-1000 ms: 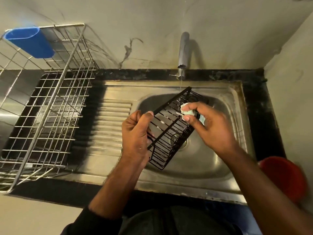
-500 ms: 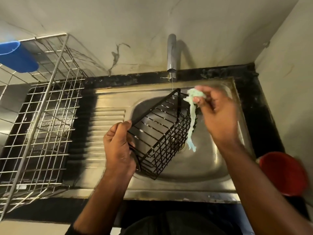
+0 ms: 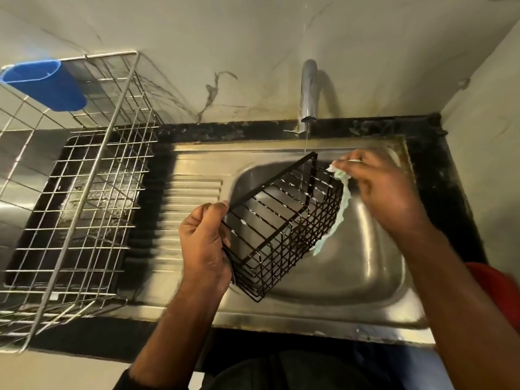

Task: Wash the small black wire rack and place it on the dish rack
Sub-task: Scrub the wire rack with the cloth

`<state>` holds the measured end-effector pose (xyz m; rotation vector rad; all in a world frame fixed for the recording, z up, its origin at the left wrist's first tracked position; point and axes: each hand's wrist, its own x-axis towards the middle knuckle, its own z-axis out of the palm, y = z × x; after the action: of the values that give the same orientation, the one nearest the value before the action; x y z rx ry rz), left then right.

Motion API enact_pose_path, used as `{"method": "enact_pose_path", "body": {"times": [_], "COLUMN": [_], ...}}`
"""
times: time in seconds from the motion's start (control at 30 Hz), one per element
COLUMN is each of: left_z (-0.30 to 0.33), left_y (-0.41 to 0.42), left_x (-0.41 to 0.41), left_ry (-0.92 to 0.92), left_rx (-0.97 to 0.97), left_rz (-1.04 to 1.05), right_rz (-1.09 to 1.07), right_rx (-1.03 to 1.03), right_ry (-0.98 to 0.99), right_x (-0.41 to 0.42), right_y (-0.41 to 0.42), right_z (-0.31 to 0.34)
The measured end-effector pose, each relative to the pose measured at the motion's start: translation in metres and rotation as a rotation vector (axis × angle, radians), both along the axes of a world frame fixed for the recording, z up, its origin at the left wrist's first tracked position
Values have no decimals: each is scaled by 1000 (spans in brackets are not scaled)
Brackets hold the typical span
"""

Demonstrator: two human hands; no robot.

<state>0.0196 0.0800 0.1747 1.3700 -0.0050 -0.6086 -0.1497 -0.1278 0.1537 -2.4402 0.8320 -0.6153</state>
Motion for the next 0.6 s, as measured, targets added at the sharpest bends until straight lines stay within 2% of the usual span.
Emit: {"method": "enact_pose_path", "body": {"times": [0.07,0.2,0.3,0.4,0.53,0.6], "left_z": [-1,2,1,1,-1,-4], "left_y": [2,4,6,8,11,16], "left_x": [1,-1,-2,-7,-12,-11], "left_ry": [41,139,232,378,507,523], "left_rx": [-6,1,41,49,-41,-71], "left_rz": [31,87,118,114,174,158], "right_rz": [-60,-285,-346,-153,430,540], "right_rx": [40,309,463,344,-41,-170], "right_ry": [-62,-385,-437,-405,-324,-271], "right_x": [1,2,5,5,-8,-13], "right_y": [10,39,60,83,100,93], "right_z": [1,-9,-10,-7,-5,-1]}}
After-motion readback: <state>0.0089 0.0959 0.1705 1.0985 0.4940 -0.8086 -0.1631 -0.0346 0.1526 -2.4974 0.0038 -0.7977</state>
